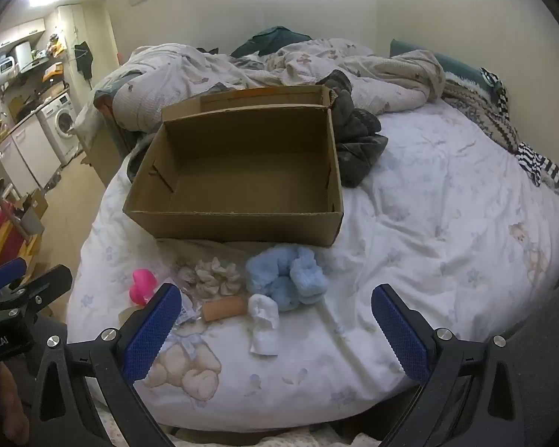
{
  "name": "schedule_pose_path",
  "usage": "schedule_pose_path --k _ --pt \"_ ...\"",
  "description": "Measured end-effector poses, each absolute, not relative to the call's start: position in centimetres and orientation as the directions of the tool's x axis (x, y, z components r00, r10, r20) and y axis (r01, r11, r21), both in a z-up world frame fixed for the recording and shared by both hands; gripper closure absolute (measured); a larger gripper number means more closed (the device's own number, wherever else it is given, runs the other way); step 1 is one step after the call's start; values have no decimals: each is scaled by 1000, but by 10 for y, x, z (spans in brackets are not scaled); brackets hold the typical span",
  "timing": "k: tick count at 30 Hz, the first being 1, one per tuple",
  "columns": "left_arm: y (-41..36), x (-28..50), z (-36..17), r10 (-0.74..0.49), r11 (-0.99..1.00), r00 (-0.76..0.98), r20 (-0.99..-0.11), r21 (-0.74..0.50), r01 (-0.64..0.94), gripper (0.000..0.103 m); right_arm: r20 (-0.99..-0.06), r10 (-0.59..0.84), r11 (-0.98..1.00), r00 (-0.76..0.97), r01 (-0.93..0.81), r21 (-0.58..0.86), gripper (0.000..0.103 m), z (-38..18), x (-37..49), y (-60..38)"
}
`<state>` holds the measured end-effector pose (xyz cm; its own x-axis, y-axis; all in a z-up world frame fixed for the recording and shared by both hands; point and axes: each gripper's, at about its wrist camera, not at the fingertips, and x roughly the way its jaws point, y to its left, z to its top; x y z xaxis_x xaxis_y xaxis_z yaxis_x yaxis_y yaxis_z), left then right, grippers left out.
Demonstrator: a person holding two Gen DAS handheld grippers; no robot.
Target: Organize soft objects
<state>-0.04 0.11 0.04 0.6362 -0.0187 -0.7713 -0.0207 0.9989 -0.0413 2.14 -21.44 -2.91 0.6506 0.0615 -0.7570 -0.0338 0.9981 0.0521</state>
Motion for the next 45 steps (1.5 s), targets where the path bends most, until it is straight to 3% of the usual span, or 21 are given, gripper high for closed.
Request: schedule_pose_path --k 45 --pt "-7 -3 3 -10 1000 647 -762 -14 -1 0 -758 63 998 649 -32 55 0 -29 21 -215"
